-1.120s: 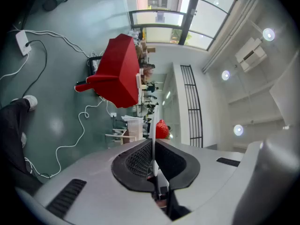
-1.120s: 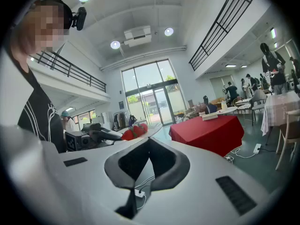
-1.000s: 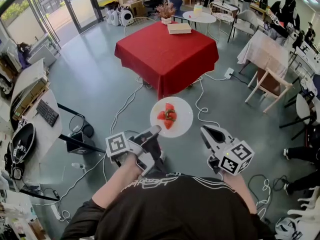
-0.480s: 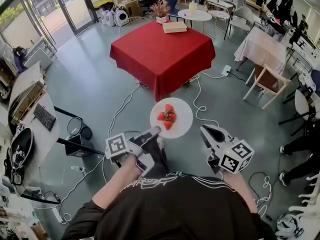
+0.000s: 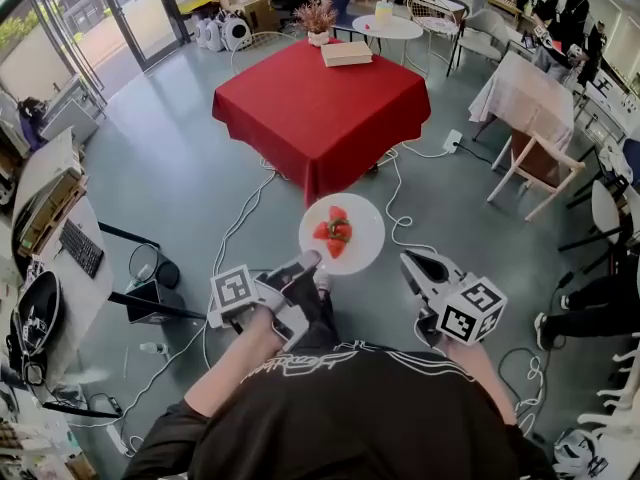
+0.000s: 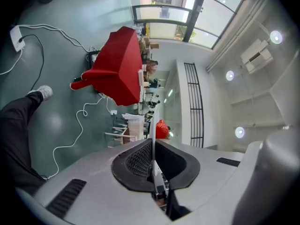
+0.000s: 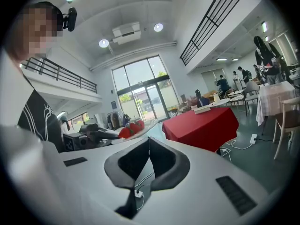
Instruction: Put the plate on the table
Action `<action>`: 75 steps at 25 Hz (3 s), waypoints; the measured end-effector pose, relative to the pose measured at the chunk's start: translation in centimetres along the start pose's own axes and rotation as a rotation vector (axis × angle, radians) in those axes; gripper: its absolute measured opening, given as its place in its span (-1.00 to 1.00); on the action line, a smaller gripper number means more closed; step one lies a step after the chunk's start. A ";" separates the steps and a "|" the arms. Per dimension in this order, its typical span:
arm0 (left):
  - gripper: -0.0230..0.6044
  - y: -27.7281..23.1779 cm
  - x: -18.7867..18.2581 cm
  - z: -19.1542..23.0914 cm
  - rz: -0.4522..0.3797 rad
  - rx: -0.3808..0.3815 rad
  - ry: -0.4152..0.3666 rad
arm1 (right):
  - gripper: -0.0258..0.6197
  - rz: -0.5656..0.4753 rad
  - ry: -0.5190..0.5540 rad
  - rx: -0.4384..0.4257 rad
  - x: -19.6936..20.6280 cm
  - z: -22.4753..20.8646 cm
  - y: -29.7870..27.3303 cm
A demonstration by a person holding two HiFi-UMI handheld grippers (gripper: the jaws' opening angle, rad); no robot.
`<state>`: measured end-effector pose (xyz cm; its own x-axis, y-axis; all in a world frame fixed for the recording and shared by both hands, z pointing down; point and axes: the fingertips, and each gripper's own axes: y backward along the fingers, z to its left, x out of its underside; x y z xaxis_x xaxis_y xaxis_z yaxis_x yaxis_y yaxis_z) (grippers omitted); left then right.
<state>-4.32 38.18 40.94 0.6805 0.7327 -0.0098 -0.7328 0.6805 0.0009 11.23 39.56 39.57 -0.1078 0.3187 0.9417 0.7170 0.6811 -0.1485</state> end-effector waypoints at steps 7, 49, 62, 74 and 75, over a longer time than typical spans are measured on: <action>-0.87 -5.1 -6.2 0.8 0.014 -0.017 0.019 | -0.90 0.000 -0.031 0.018 -1.9 -5.3 -5.7; -0.87 -30.8 -42.7 -1.3 0.006 -0.072 0.015 | -0.90 0.003 -0.119 0.028 -17.6 -30.7 -39.4; -0.87 -36.1 -46.3 4.1 -0.041 -0.155 0.098 | -0.90 0.077 -0.177 -0.011 -16.7 -36.6 -44.2; -0.87 -42.0 -50.6 7.3 -0.091 -0.171 0.076 | -0.90 0.103 -0.204 0.016 -16.8 -42.3 -45.0; -0.87 -42.4 -50.8 7.5 -0.100 -0.162 0.081 | -0.90 0.101 -0.204 0.012 -16.8 -42.5 -44.9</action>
<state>-7.76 -27.80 48.93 0.7520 0.6541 -0.0819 -0.6574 0.7352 -0.1650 10.14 -24.42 43.27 -0.1740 0.5115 0.8415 0.7232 0.6464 -0.2433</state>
